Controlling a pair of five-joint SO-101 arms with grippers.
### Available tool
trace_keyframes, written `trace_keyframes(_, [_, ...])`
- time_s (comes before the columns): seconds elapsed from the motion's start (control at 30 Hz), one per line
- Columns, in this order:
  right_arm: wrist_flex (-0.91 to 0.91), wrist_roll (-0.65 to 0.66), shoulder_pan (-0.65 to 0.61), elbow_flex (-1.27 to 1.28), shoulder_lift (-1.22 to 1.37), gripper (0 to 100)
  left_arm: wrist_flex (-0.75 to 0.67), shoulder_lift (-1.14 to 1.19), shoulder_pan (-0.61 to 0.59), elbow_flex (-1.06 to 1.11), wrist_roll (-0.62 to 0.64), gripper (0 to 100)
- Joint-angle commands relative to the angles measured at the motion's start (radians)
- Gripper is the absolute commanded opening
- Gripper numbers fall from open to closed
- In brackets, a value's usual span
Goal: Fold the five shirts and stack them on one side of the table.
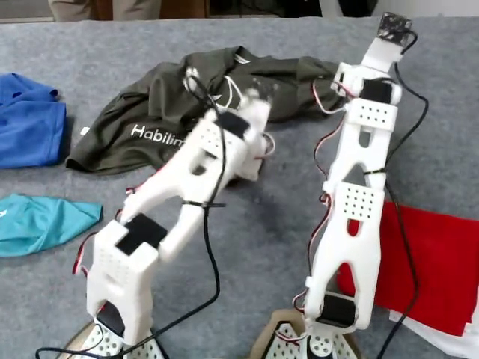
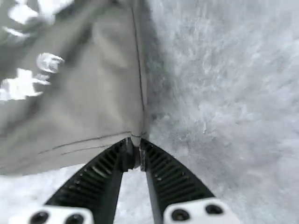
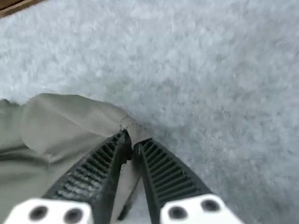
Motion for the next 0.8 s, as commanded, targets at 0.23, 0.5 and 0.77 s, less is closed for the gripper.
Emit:
trace_keyframes(0.23, [0.133,-0.006,-0.038,-0.054,-0.338,0.5,0.437,-0.262,-0.164,-0.611,-0.146,2])
trace_keyframes(0.5, [0.43,0.006,-0.081,-0.054,-0.527,0.5,0.434,-0.567,-0.299,-0.594,-0.152,2])
trace_keyframes(0.77, [0.535,0.123,-0.142,0.119,-0.792,0.5,0.434,-0.829,-0.341,-0.273,-0.164,2])
